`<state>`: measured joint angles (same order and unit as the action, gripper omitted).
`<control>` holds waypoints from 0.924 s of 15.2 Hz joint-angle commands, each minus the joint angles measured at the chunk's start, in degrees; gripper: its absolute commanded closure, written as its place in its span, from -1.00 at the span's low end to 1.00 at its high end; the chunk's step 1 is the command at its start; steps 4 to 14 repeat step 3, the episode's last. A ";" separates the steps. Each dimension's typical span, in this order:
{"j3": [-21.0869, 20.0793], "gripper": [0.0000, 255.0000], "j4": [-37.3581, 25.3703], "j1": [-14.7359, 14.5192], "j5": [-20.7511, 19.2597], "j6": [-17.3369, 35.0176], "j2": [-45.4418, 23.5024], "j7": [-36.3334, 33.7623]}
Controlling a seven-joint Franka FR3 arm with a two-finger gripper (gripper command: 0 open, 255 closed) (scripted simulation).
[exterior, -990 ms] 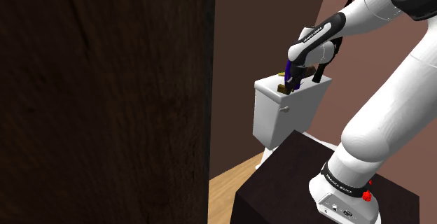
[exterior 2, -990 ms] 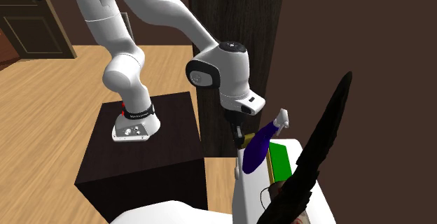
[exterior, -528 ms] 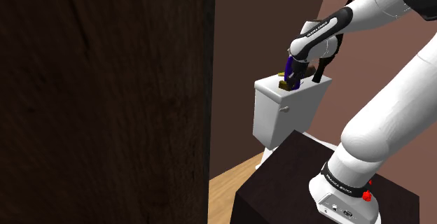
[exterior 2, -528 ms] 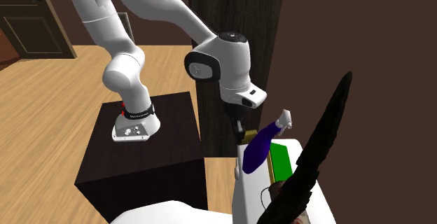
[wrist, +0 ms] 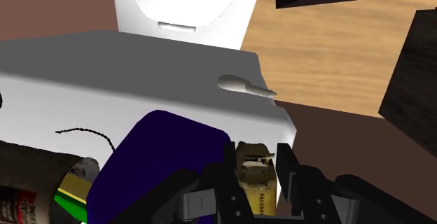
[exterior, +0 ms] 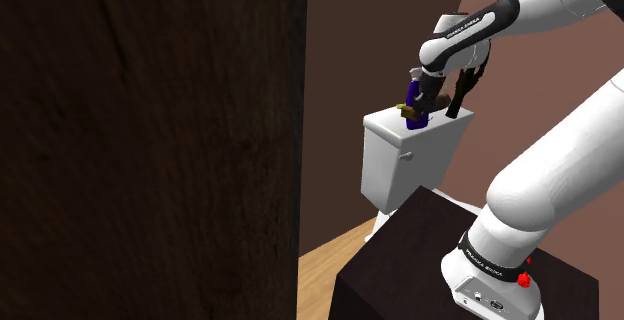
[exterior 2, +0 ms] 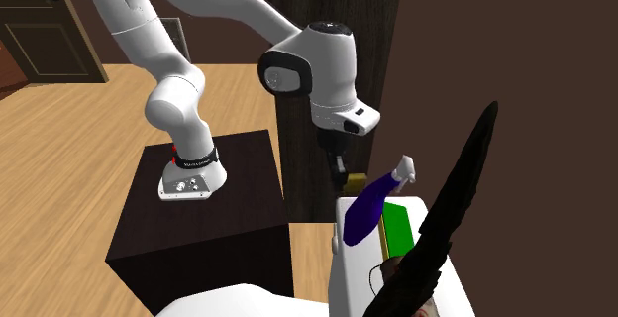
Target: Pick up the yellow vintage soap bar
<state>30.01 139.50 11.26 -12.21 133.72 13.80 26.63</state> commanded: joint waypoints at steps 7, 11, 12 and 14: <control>-0.39 1.00 -0.91 0.08 -0.29 -1.99 1.11 -0.26; -0.39 1.00 -0.91 0.08 -0.29 -1.99 1.11 -0.26; -0.39 1.00 -0.91 0.08 -0.29 -1.99 1.11 -0.26; -0.39 1.00 -0.91 0.08 -0.29 -1.99 1.11 -0.26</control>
